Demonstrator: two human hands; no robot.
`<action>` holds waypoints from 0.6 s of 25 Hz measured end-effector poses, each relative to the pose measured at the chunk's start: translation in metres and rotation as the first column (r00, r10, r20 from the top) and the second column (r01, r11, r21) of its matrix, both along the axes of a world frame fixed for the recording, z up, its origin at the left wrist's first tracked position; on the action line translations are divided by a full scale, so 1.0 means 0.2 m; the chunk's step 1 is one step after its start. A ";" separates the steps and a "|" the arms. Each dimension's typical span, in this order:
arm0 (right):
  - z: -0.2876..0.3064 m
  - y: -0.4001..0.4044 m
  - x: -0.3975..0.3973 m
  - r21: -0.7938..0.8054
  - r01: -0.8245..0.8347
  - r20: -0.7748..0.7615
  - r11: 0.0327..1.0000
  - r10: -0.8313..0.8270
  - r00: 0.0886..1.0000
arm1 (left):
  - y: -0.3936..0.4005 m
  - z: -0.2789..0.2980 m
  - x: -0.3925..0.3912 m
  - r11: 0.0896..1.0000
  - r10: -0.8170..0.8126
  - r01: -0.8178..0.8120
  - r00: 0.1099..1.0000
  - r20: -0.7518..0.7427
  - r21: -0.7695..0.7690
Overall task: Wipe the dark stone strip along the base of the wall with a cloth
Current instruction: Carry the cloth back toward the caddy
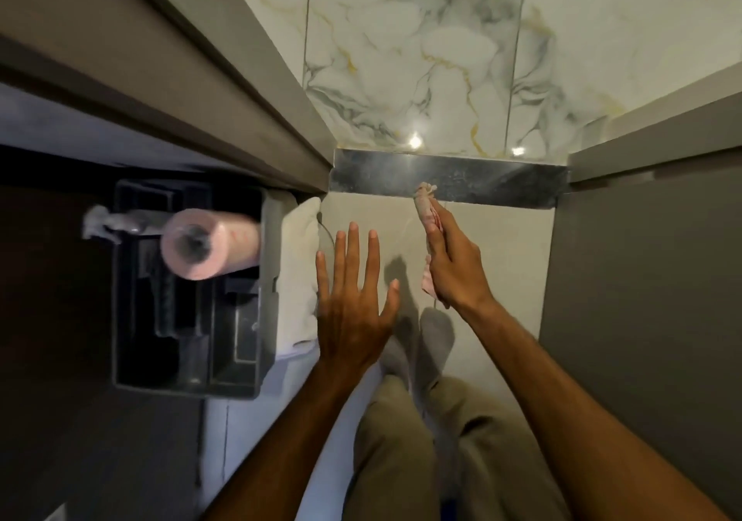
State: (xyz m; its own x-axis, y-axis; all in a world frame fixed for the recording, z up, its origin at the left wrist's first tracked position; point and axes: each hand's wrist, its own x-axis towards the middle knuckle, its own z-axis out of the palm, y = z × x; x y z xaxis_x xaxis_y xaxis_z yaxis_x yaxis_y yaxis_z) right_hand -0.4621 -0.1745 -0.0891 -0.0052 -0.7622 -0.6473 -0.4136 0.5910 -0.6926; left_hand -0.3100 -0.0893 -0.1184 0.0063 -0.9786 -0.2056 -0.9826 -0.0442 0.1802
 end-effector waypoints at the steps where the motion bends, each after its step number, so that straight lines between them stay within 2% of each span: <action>1: 0.11 0.04 0.03 -0.017 -0.011 0.007 1.000 0.011 1.000 | 0.04 0.11 0.03 1.000 -0.007 0.007 1.000 0.012 -0.015; 4: 0.33 0.16 0.14 -0.057 -0.050 0.041 0.997 0.052 0.998 | 0.24 0.33 0.13 0.999 0.015 -0.018 0.998 0.066 0.042; 7: 0.50 0.36 0.33 -0.026 -0.120 0.084 0.992 0.122 0.989 | 0.49 0.51 0.34 0.979 0.136 -0.147 0.987 0.090 0.140; 9: 0.57 0.52 0.50 -0.028 -0.186 0.138 0.982 0.188 0.972 | 0.61 0.56 0.55 0.971 0.172 -0.190 0.977 0.127 0.147; 12: 0.52 0.72 0.80 -0.039 -0.289 0.190 0.957 0.291 0.938 | 0.65 0.54 0.88 0.961 0.209 -0.232 0.965 0.156 0.147; 15: 0.33 0.88 1.18 -0.066 -0.327 0.184 0.943 0.334 0.924 | 0.63 0.40 1.23 0.954 0.266 -0.281 0.955 0.134 0.103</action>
State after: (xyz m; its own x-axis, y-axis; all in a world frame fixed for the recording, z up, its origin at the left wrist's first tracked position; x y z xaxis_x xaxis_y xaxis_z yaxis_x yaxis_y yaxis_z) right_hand -0.2256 0.0018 -0.0233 0.3715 -0.7207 -0.5853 -0.4401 0.4185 -0.7945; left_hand -0.0642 0.0357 -0.0382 0.3015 -0.9041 -0.3027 -0.9436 -0.3286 0.0416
